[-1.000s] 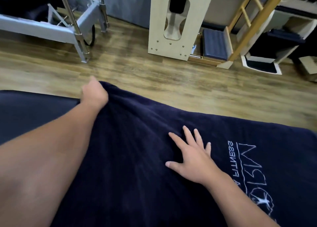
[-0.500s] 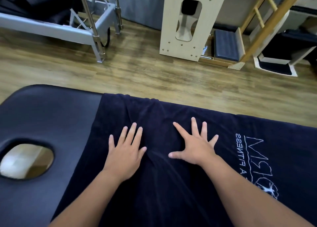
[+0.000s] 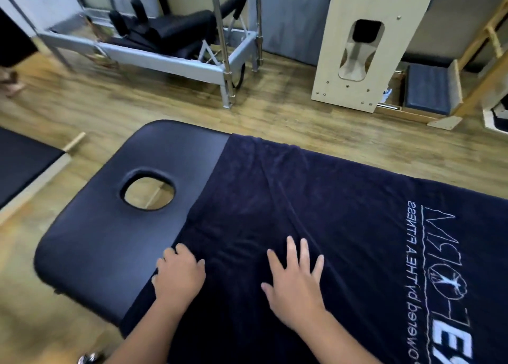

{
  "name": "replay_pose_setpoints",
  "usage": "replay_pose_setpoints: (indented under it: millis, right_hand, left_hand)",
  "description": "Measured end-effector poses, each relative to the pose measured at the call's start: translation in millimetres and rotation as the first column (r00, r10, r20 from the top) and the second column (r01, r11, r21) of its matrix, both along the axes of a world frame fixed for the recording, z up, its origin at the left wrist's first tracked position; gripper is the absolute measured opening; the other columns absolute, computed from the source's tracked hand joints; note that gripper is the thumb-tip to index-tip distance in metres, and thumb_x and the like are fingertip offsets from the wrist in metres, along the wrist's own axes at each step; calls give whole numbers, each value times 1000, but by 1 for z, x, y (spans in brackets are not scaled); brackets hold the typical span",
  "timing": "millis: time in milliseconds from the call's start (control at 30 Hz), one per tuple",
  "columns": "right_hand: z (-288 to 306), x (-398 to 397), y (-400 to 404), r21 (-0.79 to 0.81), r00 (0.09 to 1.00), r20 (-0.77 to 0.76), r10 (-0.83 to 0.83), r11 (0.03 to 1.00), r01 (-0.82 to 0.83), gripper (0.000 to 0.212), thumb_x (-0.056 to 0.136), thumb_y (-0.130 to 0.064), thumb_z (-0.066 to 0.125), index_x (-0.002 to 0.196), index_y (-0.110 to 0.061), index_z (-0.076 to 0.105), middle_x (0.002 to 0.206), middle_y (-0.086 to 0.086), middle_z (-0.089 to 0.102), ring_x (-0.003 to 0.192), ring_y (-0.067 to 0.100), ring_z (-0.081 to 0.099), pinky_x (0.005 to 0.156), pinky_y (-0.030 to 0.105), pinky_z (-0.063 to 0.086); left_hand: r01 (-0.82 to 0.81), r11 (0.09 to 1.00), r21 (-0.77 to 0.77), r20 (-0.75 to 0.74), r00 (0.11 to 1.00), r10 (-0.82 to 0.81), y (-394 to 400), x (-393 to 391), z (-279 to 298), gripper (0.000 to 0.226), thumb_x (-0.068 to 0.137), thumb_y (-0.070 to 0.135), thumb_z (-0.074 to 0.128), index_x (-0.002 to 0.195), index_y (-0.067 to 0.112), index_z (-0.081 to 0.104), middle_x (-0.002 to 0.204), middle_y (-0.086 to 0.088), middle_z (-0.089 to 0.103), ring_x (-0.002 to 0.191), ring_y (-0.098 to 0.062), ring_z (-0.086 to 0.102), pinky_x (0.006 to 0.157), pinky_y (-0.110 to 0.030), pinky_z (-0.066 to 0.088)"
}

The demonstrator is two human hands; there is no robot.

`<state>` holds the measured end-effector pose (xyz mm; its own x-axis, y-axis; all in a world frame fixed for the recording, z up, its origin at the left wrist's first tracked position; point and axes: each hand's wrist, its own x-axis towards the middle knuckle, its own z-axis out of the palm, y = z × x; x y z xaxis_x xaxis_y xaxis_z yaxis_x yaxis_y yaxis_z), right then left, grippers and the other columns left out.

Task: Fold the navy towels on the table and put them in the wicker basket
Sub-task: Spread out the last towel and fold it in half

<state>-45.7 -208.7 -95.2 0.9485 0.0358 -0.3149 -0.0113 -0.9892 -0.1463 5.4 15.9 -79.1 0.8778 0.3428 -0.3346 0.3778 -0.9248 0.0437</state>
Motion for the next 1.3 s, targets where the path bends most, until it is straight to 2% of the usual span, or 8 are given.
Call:
replay_pose_setpoints:
  millis: [200, 367, 567, 733, 867, 1100, 1233, 1300]
  right_hand:
    - [-13, -45, 29, -1, 999, -31, 17, 1000, -18, 87, 53, -56, 91, 129, -20, 68, 143, 23, 53, 133, 51, 46, 90, 76, 44]
    - [3, -59, 39, 14, 996, -86, -24, 1000, 25, 73, 101, -51, 46, 160, -30, 9, 167, 15, -10, 151, 43, -17, 117, 70, 5]
    - [16, -93, 74, 103, 986, -159, 42, 994, -25, 74, 100, -52, 48, 159, -35, 7, 168, 6, -13, 151, 36, -22, 120, 64, 0]
    - [11, -124, 105, 54, 988, -154, -23, 998, 31, 77, 98, -50, 51, 159, -37, 6, 167, 5, -17, 152, 34, -22, 121, 64, 2]
    - [7, -137, 122, 16, 981, -118, -157, 987, 160, 72, 99, -52, 48, 158, -38, 9, 168, 5, -11, 153, 33, -15, 120, 63, 9]
    - [3, -156, 134, 5, 982, -90, -163, 986, 164, 64, 98, -45, 56, 153, -39, 24, 168, 4, -1, 154, 33, -8, 120, 61, 9]
    - [0, -170, 134, 38, 993, 2, -118, 992, 118, 51, 63, -37, 89, 107, -34, 64, 135, -1, 52, 126, 29, 56, 93, 49, 52]
    - [-5, -176, 131, 66, 995, 99, -6, 998, 0, 43, 61, -39, 86, 99, -36, 65, 125, -10, 55, 112, 22, 62, 83, 39, 56]
  left_hand:
    - [-53, 999, -13, -55, 997, 52, 36, -18, 15, 35, 97, 50, 53, 106, 17, 58, 115, -1, 60, 117, -27, 47, 91, -45, 43]
    - [-135, 922, -363, 91, 980, 179, 81, -21, 0, 28, 99, 31, 58, 81, 12, 48, 83, -8, 60, 90, -35, 54, 81, -45, 46]
    - [-168, 882, -440, 106, 966, 237, 141, -35, 3, 25, 100, 25, 56, 81, 9, 55, 82, -11, 63, 83, -32, 56, 72, -41, 42]
    - [-6, 871, -490, -17, 1000, -2, 150, -62, 5, 32, 85, 41, 76, 73, 22, 52, 81, 2, 59, 79, -21, 58, 71, -32, 43]
    - [104, 938, -330, 17, 994, -104, 158, -79, -7, 22, 88, 35, 73, 86, 21, 56, 111, -3, 36, 103, -29, 48, 94, -34, 45]
    - [-6, 910, -414, 2, 1000, 8, 179, -84, -5, 13, 83, 19, 65, 83, 12, 54, 81, -3, 63, 79, -25, 59, 71, -37, 52]
    - [4, 916, -401, 16, 1000, 3, 189, -98, -6, 19, 77, 12, 60, 91, 16, 46, 82, -3, 61, 78, -25, 57, 76, -40, 51]
    - [155, 961, -230, 19, 988, -155, 182, -106, -4, 42, 74, 12, 58, 110, 18, 38, 105, -5, 55, 97, -28, 55, 80, -40, 49]
